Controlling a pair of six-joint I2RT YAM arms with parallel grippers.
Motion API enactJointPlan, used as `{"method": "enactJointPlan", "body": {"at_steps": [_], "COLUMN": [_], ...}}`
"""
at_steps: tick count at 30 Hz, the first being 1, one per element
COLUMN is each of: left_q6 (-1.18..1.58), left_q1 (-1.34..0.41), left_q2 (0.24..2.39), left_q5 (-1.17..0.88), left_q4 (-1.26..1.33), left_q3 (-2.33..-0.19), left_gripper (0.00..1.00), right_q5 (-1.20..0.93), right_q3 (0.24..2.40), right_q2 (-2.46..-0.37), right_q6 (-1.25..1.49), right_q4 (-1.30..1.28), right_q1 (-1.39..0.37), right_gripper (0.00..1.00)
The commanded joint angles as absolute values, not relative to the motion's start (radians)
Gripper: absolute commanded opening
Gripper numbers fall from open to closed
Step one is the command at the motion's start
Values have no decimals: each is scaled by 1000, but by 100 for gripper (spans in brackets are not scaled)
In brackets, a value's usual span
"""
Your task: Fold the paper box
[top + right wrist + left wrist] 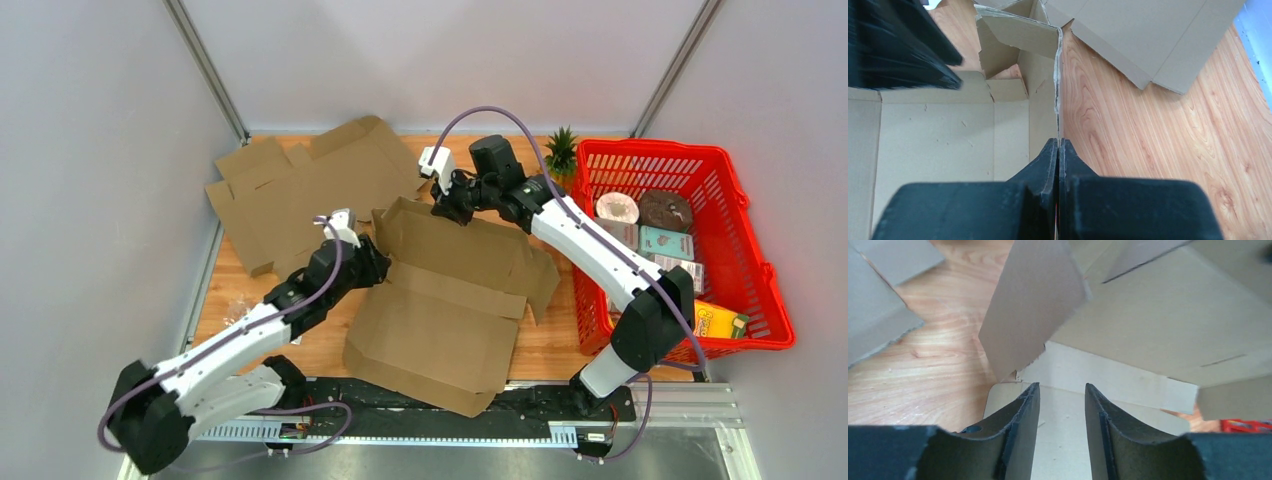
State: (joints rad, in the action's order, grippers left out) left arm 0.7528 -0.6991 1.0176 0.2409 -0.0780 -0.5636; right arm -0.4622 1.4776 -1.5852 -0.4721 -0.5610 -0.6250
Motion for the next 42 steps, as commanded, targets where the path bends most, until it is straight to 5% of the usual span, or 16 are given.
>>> {"method": "enactJointPlan", "body": {"at_steps": [1,8,14,16,19,23,31,34,38,42], "left_q6": [626,398,301,298,322,426,531,589,647,595], "left_q1": [-698,-695,-693,-687,-684,-677,-606,-543,-456,-456], "left_q2": [792,754,960,992,1020,1022,1167,1198,1172,1120], "left_q5": [215,215,221,195,143,115,127,250,163,149], "left_q4": [-277,-478,-542,-528,-505,-408,-106,-100,-63,-121], "left_q3": [-569,-893,-1101,-1104,-1092,-964,-810,-766,-703,-703], "left_gripper": [49,64,61,57,38,34,35,45,50,46], "right_q5": [-417,-413,-405,-400,-390,-399,-417,-429,-443,-443], "right_q3": [1476,1489,1488,1485,1477,1482,1473,1468,1450,1453], "right_q2": [-1597,-1609,-1600,-1597,-1597,-1601,-1585,-1572,-1551,-1557], "right_q6": [-509,-511,-514,-515,-523,-525,-526,-526,-528,-532], "right_q4": [-535,-549,-551,-551,-551,-555,-551,-552,-537,-543], "right_q1": [-623,-629,-641,-643,-643,-641,-643,-643,-641,-641], "right_gripper": [0,0,0,0,0,0,0,0,0,0]}}
